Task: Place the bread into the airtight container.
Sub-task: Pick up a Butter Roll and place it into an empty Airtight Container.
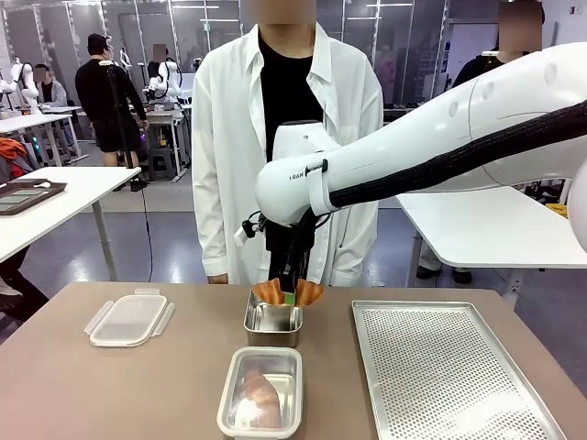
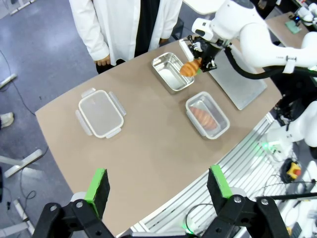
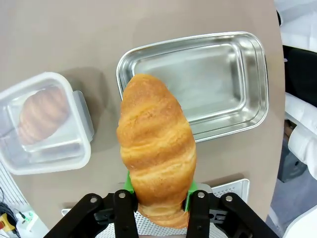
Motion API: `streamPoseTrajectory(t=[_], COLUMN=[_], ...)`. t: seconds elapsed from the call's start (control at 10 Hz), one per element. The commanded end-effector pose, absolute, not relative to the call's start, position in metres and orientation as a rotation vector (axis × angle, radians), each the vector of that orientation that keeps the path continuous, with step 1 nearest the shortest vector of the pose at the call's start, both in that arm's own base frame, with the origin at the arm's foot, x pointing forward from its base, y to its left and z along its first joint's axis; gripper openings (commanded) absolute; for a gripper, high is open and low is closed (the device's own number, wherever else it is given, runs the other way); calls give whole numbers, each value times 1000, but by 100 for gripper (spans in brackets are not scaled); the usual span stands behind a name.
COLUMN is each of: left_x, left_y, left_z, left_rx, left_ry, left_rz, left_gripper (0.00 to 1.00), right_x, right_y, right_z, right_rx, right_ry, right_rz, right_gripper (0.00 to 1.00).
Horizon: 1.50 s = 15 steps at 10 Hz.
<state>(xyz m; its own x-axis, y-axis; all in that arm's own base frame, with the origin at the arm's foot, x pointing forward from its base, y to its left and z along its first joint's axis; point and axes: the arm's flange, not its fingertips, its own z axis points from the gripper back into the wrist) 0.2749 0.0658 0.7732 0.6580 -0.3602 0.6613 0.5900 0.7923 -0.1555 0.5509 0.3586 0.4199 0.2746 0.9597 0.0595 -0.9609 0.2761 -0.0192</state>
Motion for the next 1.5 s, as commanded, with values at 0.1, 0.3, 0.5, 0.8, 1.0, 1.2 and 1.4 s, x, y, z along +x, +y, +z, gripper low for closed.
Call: streamPoseTrajectory(t=[0.1, 0.3, 0.5, 0.8, 1.0, 1.2, 1.4], left_x=[274, 274, 274, 274, 274, 274, 274], left_y=[66, 66, 66, 66, 66, 66, 66], left_z=[774, 774, 774, 774, 774, 774, 774], left_rx=[-385, -385, -385, -385, -385, -385, -385], left_ry=[-656, -656, -656, -656, -656, -656, -656], left_rz=[-577, -577, -577, -577, -577, -577, -577], left_gripper=[100, 100, 100, 100, 100, 100, 100], right_x=[564, 559, 567, 578, 582, 591, 599], right_y=[367, 376, 382, 387, 389, 382, 379], right_z=[423, 427, 421, 405, 397, 392, 382], right_rx=[170, 175, 177, 120, 105, 107, 153], right_ry=[-96, -121, -78, -53, -73, -77, -45], right_rz=[848, 623, 420, 248, 204, 161, 167], right_gripper=[40, 40, 40, 40, 40, 40, 40])
